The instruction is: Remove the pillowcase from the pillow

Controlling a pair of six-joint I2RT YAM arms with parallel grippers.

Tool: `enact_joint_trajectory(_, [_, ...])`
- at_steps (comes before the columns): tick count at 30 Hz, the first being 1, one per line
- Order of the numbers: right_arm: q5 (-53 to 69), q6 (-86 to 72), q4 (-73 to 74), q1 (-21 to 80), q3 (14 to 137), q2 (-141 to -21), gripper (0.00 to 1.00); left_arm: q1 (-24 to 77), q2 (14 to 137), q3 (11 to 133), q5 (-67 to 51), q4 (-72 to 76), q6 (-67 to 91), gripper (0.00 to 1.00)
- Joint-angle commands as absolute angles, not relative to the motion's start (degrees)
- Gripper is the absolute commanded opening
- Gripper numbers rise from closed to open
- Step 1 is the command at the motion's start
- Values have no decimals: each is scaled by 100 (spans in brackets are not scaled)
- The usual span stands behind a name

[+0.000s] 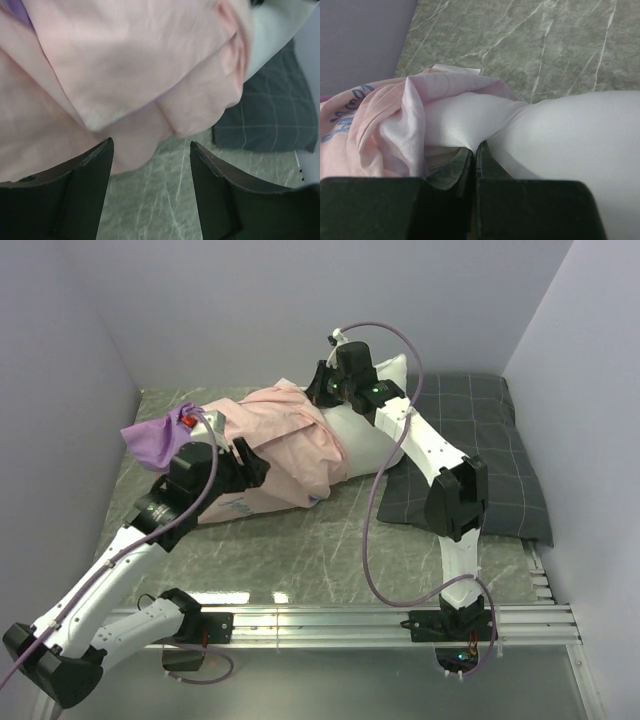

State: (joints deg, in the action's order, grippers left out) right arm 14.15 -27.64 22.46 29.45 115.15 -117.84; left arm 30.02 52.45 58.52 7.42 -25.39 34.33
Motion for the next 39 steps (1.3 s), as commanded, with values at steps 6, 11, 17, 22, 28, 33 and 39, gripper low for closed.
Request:
enact_joint_trajectory(6, [1231, -2699, 2136, 2962, 11426, -11584, 0, 3761, 5378, 5405, 1836, -2461, 4095, 71])
enact_joint_trajectory(11, [1134, -2575, 2101, 2971, 11215, -11470, 0, 4130, 5528, 5081, 2467, -2557, 4525, 71])
enact_joint_trajectory(17, [1107, -2514, 1969, 2979, 10829, -11198, 0, 4280, 5449, 4817, 2997, -2435, 5194, 71])
enact_joint_trajectory(22, [1081, -2461, 1863, 2997, 10495, -10899, 0, 4280, 5616, 4851, 3707, -2092, 5572, 71])
enact_joint_trajectory(28, [1055, -2329, 1889, 3059, 10318, -10556, 0, 4254, 6038, 5385, 4253, -2203, 5247, 29])
enact_joint_trajectory(33, [1037, -2189, 2118, 3076, 10642, -10363, 0, 4009, 5600, 5792, 4825, -2803, 5002, 1])
enact_joint_trajectory(39, [915, -2109, 2600, 3085, 11248, -9932, 0, 2474, 4343, 5906, 4606, -2804, 4229, 0])
